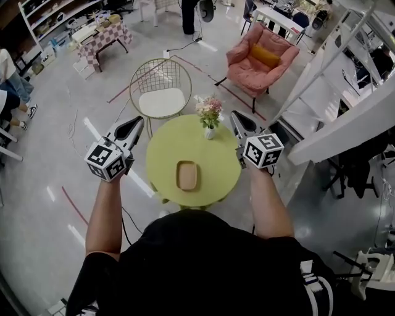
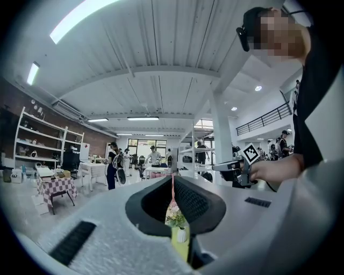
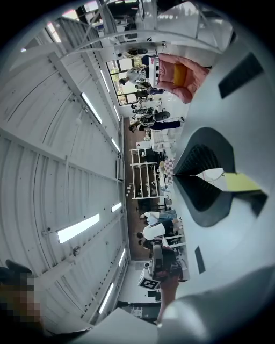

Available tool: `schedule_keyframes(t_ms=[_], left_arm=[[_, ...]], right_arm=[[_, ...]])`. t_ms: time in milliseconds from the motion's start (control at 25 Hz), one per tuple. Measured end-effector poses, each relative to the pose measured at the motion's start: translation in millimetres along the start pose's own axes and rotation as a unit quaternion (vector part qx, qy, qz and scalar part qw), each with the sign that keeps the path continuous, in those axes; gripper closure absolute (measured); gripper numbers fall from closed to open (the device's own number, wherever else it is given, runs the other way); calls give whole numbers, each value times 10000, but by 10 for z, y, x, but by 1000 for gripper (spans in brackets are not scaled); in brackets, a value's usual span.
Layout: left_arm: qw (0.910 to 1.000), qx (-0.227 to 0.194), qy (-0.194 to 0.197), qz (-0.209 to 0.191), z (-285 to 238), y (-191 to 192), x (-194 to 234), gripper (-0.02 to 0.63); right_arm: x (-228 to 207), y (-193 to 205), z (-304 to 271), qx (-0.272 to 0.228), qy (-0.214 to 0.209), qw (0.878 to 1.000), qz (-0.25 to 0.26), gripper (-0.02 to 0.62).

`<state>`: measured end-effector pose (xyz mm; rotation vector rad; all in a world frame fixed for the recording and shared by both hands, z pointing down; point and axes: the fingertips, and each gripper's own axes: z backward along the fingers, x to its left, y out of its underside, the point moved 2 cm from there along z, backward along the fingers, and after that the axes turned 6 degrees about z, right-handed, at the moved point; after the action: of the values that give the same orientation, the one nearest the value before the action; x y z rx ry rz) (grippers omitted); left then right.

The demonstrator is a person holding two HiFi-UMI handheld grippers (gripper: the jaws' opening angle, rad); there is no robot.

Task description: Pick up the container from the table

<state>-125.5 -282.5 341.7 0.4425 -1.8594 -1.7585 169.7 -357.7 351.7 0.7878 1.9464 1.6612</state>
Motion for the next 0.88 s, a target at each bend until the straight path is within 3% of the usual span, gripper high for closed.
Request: schedule_keyframes(t_ms=[640,880], left_arm=[[9996,190,181,90,115,276,142,581],[9985,261,478,84,168,384,69,580]], right_arm=[[181,347,-182,416,-64,9991,17,585],[257,547,-288,581,-116,9982,6,584]])
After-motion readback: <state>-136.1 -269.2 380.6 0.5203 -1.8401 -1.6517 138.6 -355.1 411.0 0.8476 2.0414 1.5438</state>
